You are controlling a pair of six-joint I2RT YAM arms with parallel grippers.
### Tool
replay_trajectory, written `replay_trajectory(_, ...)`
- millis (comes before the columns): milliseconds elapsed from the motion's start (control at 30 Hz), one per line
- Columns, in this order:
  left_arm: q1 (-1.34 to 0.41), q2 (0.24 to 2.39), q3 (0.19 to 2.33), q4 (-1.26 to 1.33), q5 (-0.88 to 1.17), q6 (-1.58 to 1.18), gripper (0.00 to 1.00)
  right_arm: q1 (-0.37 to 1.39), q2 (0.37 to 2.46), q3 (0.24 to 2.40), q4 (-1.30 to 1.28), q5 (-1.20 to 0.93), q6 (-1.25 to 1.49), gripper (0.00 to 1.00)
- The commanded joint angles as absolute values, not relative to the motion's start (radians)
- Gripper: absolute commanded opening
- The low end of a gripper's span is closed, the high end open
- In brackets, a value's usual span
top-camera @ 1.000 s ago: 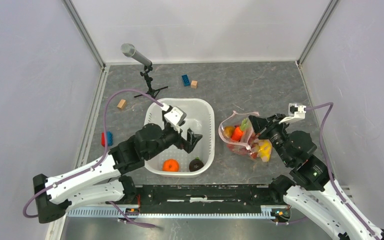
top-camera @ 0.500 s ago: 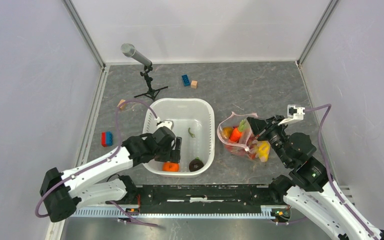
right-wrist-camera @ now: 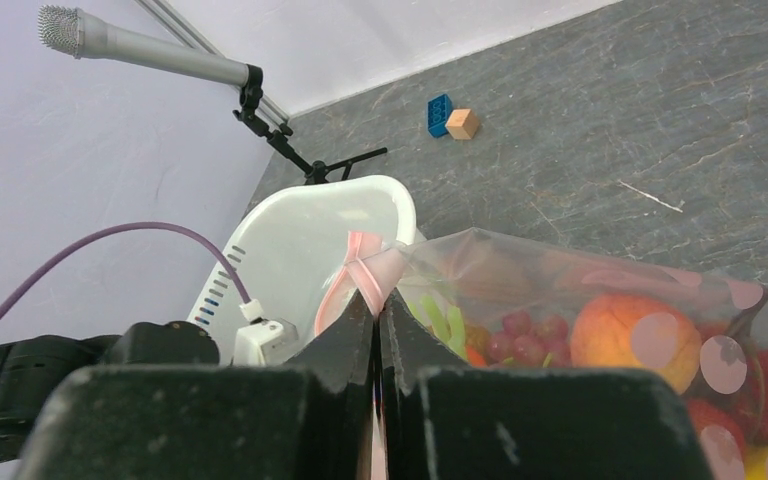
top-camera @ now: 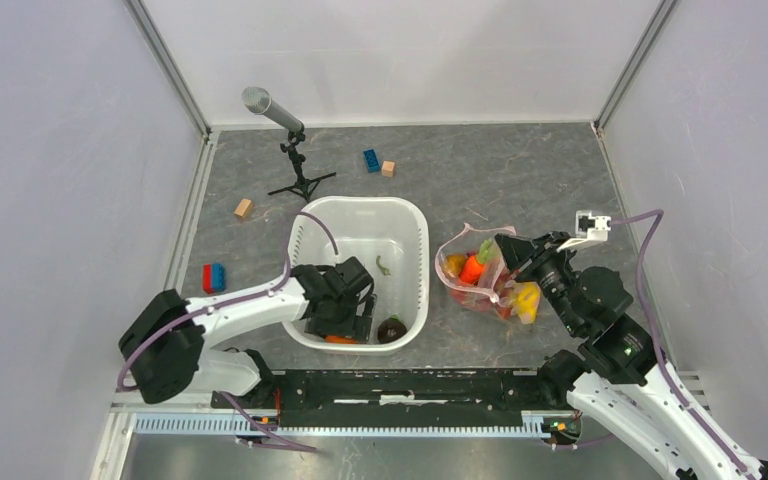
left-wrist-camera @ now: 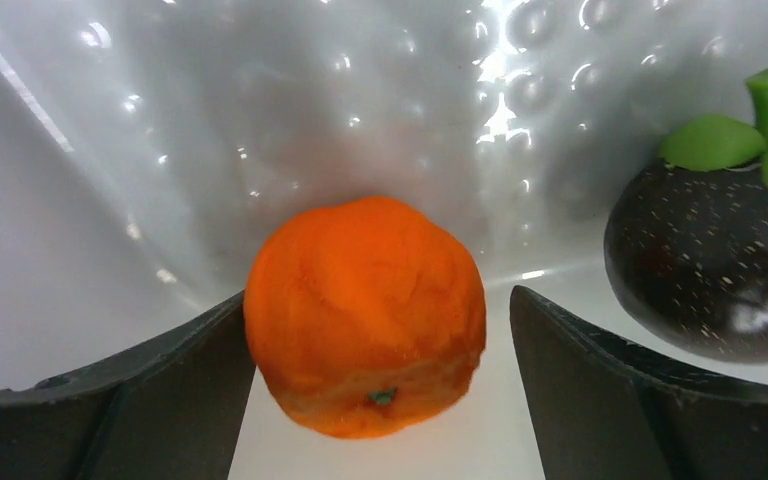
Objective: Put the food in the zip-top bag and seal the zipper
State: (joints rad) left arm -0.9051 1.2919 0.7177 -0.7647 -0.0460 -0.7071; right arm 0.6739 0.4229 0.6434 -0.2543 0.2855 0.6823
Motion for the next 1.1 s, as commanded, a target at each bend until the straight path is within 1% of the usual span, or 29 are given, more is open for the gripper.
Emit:
replay_trajectory(0, -0.904, 1.388, 0.703, -0.692, 0.048, -0.650, 0.92, 0.676, 0.408, 0.638, -0.197, 0.306, 0.668, 0.05)
replay_trajectory(67, -0.904, 1.433, 0.699, -0.668, 0.061, -0.640, 0.85, 0.677, 0.405, 0.639, -0.196, 0.307, 0.668, 0.06)
replay_trajectory(100, -0.903, 1.449, 0.701, -0.651, 0.075, -0.635, 0.80, 0.677, 0.405, 0.640, -0.195, 0.306, 0.668, 0.06)
replay_trajectory(200, -0.905, 1.463, 0.718, -0.617, 0.111, -0.632, 0.53, 0.676, 0.405, 0.641, -0.199, 0.308, 0.667, 0.06)
replay_trajectory(233, -0.905, 1.455, 0.729, -0.609, 0.111, -0.633, 0.46, 0.676, 0.403, 0.642, -0.200, 0.308, 0.667, 0.06)
replay_trajectory(267, -0.904, 1.442, 0.742, -0.609, 0.100, -0.633, 0.42, 0.677, 0.402, 0.643, -0.201, 0.309, 0.667, 0.06)
replay_trajectory(400, -0.905, 1.380, 0.817, -0.629, 0.045, -0.608, 0.40, 0.676, 0.396, 0.640, -0.202, 0.314, 0.671, 0.06)
replay_trajectory(700, -0.904, 1.261, 0.937, -0.598, -0.082, -0.574, 0.40, 0.676, 0.393, 0.635, -0.202, 0.313, 0.676, 0.06)
replay_trajectory(1067, -0.905, 1.037, 0.848, -0.388, -0.090, -0.595, 0.41, 0.676, 0.402, 0.643, -0.197, 0.290, 0.677, 0.06)
